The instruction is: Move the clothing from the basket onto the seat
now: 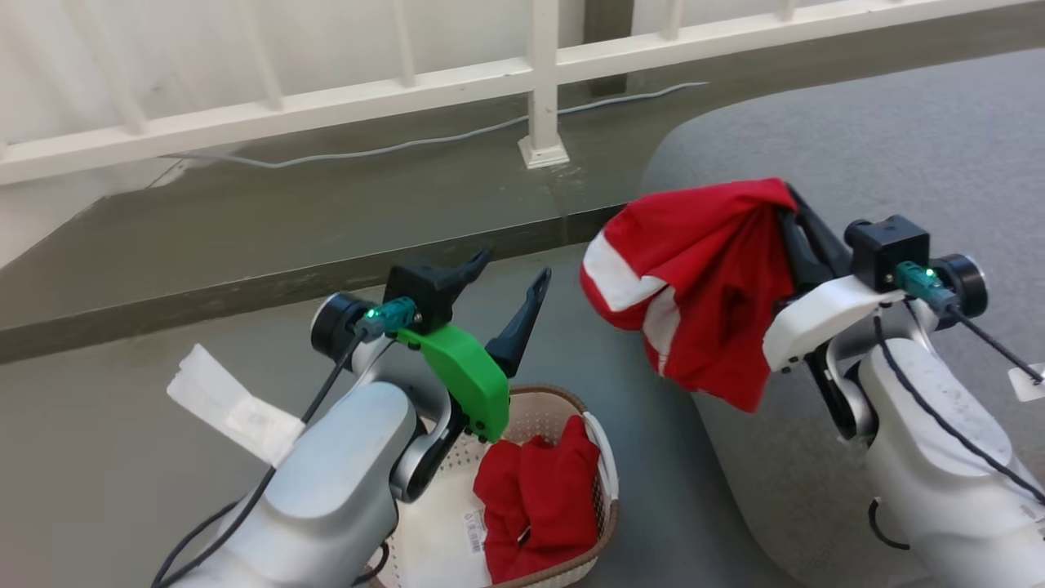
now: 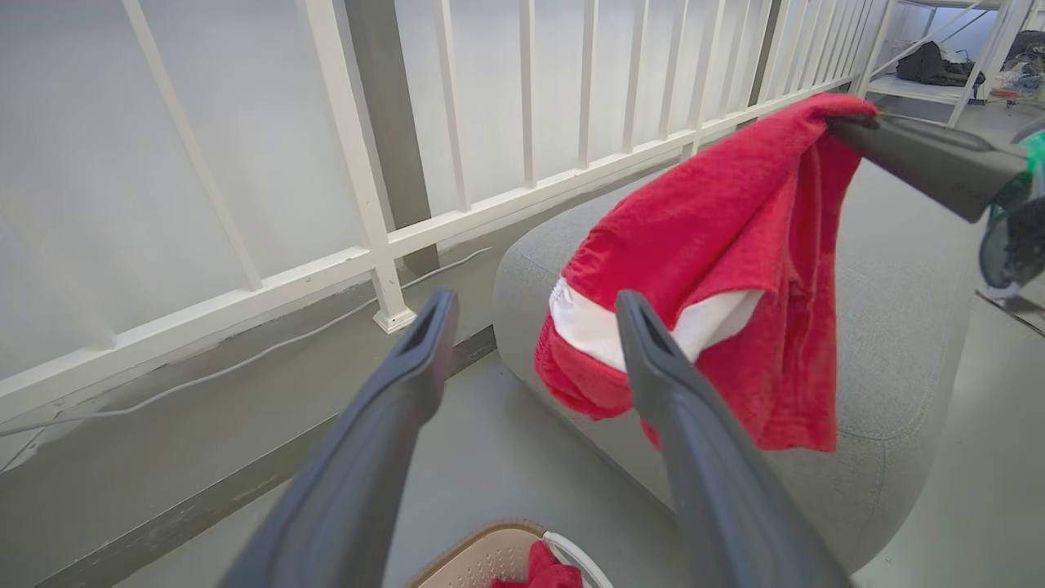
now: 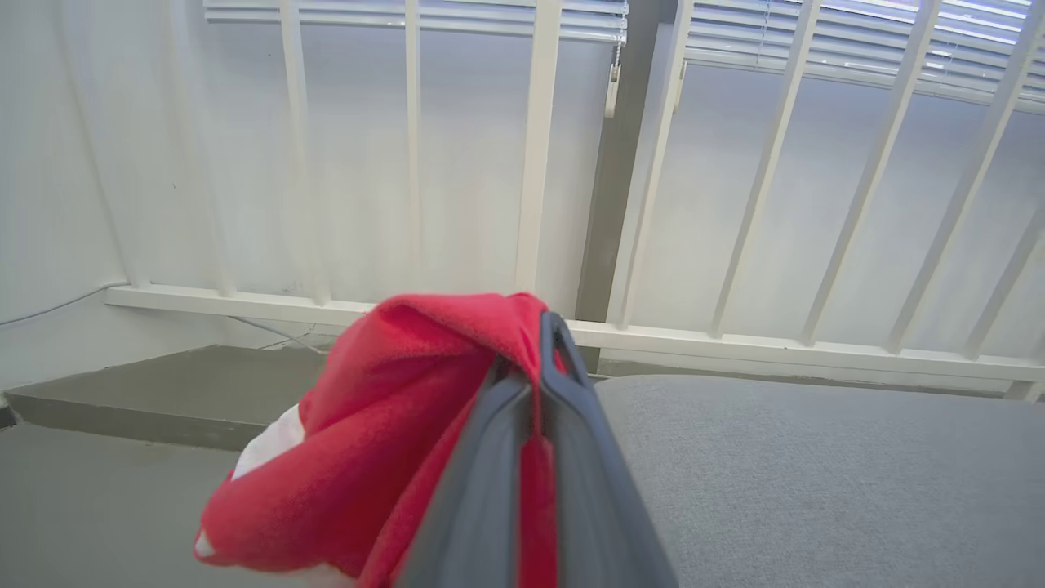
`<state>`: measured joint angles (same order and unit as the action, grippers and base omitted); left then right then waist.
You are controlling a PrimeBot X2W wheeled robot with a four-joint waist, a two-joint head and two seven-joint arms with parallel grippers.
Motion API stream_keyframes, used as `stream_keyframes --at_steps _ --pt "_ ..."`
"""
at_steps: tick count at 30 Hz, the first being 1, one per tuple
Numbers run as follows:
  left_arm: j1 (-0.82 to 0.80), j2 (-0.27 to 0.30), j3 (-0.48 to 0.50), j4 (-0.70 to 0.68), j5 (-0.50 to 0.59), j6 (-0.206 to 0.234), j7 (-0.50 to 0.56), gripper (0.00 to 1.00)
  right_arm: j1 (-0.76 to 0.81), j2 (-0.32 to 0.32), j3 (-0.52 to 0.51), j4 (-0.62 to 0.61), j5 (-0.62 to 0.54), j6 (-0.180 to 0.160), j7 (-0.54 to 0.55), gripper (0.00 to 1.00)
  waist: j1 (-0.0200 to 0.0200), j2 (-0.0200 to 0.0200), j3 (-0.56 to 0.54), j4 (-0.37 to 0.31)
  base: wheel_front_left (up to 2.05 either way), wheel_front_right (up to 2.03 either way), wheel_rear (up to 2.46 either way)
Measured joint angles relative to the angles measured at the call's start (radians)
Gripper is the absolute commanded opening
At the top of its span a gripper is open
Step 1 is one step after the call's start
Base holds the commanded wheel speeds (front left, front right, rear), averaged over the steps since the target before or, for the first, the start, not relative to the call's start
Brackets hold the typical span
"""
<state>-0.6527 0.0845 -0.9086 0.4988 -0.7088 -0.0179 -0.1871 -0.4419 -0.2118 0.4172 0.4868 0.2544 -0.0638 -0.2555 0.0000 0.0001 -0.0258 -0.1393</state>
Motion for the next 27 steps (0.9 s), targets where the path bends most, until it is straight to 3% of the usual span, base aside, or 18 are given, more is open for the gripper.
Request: stream_keyframes --at_steps 16,27 --pt "0.095 0.016 -0.03 -0.067 0.008 -0.01 -0.043 1.0 0.037 -0.081 -0.091 -0.1 -0.008 -0.009 0.0 0.0 0.0 0.0 0.004 -0.167 0.0 0.0 0.0" --pt "0.124 0.005 -0.05 -0.106 0.041 -0.01 -0.044 1.0 0.055 -0.095 -0.117 -0.147 -0.004 -0.008 0.0 0.0 0.0 0.0 0.031 -0.273 0.0 0.0 0.0"
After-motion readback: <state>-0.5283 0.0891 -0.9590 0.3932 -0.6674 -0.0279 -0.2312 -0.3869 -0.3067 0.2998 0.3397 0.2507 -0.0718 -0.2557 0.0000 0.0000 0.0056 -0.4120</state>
